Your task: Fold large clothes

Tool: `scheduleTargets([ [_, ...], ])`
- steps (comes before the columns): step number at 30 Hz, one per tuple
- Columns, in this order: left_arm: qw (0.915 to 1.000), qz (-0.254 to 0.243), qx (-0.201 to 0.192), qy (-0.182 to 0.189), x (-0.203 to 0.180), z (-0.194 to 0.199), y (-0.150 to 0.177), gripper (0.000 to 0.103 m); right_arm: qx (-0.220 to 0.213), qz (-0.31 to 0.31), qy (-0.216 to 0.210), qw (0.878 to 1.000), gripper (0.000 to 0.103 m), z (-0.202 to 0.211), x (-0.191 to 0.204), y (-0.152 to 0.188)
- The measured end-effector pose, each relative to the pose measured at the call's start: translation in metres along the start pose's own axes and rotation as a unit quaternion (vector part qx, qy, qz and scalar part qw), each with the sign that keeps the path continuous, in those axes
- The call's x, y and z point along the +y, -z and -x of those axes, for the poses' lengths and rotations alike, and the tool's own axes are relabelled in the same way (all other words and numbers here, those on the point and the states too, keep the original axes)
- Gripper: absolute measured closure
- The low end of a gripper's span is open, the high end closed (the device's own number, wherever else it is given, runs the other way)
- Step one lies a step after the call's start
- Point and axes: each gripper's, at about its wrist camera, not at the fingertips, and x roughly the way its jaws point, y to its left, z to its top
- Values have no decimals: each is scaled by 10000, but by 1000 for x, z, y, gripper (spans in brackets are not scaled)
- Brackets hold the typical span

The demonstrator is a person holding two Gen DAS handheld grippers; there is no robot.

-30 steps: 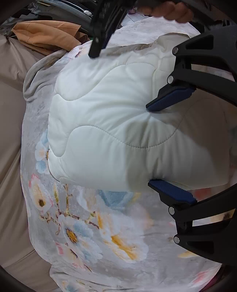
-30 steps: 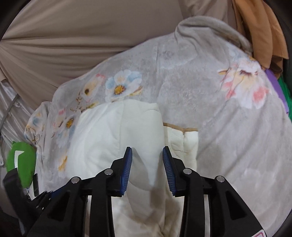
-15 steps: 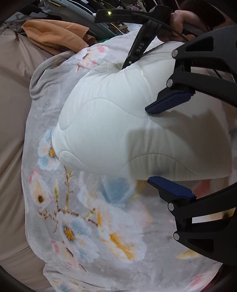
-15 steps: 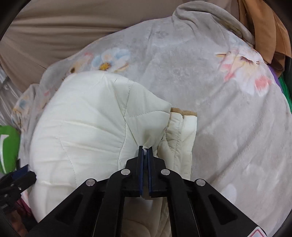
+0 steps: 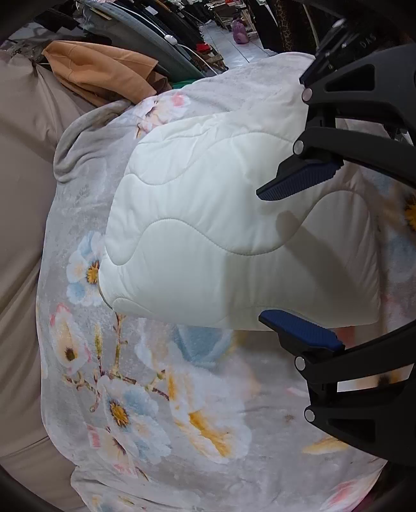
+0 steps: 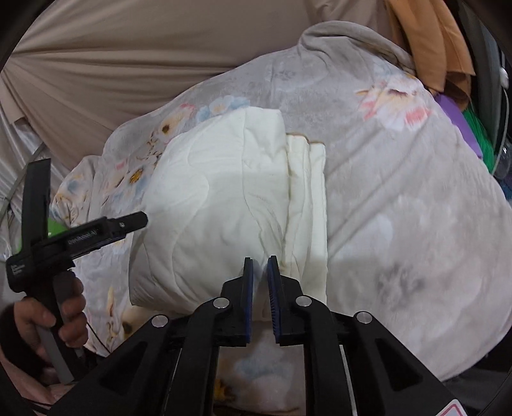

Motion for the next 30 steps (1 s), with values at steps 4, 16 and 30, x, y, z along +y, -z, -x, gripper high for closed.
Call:
scheduleTargets([
  [4, 9999, 141, -39, 17, 5, 6, 0, 32, -72, -517, -86, 9986, 55, 0, -15, -4],
  [16, 9923, 1098, -400, -403, 86, 41, -2, 30, 394, -749, -700, 9940, 84, -36, 18, -16],
  [30, 9415, 2940, -790, -1444, 287, 95, 25, 31, 809, 3164, -1424, 9344, 89, -117, 362, 10],
])
